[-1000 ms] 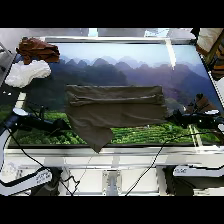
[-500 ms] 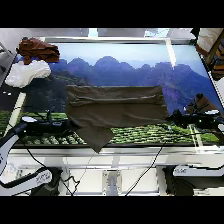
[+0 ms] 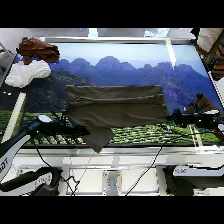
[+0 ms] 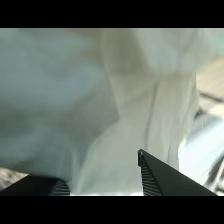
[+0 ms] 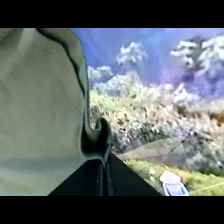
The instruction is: Fold the shirts.
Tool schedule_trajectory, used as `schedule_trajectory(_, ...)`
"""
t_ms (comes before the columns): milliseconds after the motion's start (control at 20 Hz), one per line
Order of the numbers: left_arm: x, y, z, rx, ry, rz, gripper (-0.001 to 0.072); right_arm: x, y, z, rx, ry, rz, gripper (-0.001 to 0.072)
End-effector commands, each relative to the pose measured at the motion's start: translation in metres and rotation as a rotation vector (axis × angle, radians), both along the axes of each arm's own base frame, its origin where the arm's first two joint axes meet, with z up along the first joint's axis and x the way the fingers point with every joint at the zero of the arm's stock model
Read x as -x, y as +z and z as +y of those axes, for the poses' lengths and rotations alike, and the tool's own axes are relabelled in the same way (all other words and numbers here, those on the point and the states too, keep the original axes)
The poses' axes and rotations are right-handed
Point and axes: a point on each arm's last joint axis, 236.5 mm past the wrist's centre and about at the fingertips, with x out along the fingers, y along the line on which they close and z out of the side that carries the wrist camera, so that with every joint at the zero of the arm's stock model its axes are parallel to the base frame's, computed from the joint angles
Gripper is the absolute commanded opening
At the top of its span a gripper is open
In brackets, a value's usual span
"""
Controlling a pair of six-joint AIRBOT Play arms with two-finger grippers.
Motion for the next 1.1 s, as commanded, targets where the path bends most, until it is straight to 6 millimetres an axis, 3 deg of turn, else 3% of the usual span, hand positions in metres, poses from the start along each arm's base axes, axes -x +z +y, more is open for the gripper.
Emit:
schedule_trajectory(0, 0.019, 0.01, -0.012, 0.05, -0.059, 0.055, 0.0482, -0.001, 0.0, -0.002, 0.006, -0.006, -0.004, 0.0034)
schedule_trajectory(200, 0.025, 0.021, -0.021, 0.108, -0.075, 0.079, 0.0481, -0.002, 0.0, -0.002, 0.008, -0.007, -0.005, 0.0034)
schedule_trajectory(250, 0.024, 0.024, -0.024, 0.131, -0.078, 0.068, 0.0465, -0.002, 0.0, -0.002, 0.01, -0.003, -0.008, 0.0034)
schedule_trajectory(350, 0.015, 0.027, -0.028, 0.152, -0.063, 0.031, 0.034, -0.002, 0.0, -0.002, 0.007, -0.004, -0.011, 0.0034)
schedule_trajectory(450, 0.01, 0.03, -0.031, 0.168, -0.047, 0.015, 0.0335, -0.004, 0.001, -0.001, 0.003, -0.008, -0.014, 0.0034)
schedule_trajectory(500, 0.011, 0.03, -0.032, 0.17, -0.05, 0.015, 0.0215, -0.004, 0.002, 0.0, -0.002, -0.002, -0.022, 0.0034)
schedule_trajectory(550, 0.013, 0.032, -0.032, 0.18, -0.071, 0.005, 0.0002, -0.006, 0.004, 0.002, -0.01, -0.001, -0.03, 0.0034)
schedule_trajectory(800, 0.012, 0.04, -0.038, 0.219, -0.083, -0.012, 0.0009, -0.018, 0.018, 0.015, -0.073, 0.02, -0.107, 0.0034)
schedule_trajectory(1050, -0.012, 0.078, -0.039, 0.227, -0.141, -0.134, 0.0008, -0.022, 0.045, 0.034, -0.145, 0.089, -0.196, 0.0032)
